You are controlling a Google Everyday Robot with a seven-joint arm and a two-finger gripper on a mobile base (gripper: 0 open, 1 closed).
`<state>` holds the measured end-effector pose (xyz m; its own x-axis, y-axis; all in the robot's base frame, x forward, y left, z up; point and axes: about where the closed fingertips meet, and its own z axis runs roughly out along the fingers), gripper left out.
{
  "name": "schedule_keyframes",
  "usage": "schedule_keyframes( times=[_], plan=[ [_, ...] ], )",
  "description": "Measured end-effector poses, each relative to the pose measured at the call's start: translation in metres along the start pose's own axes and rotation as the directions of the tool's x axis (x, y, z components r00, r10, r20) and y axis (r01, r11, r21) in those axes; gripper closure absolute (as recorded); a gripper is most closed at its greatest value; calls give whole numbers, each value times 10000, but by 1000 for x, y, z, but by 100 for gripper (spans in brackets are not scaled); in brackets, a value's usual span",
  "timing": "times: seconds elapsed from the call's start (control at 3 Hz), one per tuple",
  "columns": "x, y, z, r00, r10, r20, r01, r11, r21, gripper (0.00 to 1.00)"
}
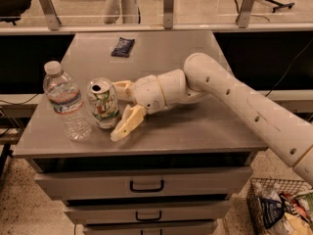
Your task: Move 7up can near water bottle
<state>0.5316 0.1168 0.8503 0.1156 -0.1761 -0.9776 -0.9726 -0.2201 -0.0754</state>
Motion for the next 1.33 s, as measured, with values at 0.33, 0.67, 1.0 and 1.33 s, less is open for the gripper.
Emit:
schedule_keyframes(
  times=[0.33,0.67,1.0,1.33],
  plan=[
    [2,1,3,10000,67,1,-67,10000,-57,0],
    [-4,-18,-28,9980,-370,-504,409,9961,783,0],
    [-23,-49,-93,9898,-936,-1076,1164,9661,2303,0],
    [-70,-86,-181,9715,-1758,-1591,2270,8832,4104,0]
  ],
)
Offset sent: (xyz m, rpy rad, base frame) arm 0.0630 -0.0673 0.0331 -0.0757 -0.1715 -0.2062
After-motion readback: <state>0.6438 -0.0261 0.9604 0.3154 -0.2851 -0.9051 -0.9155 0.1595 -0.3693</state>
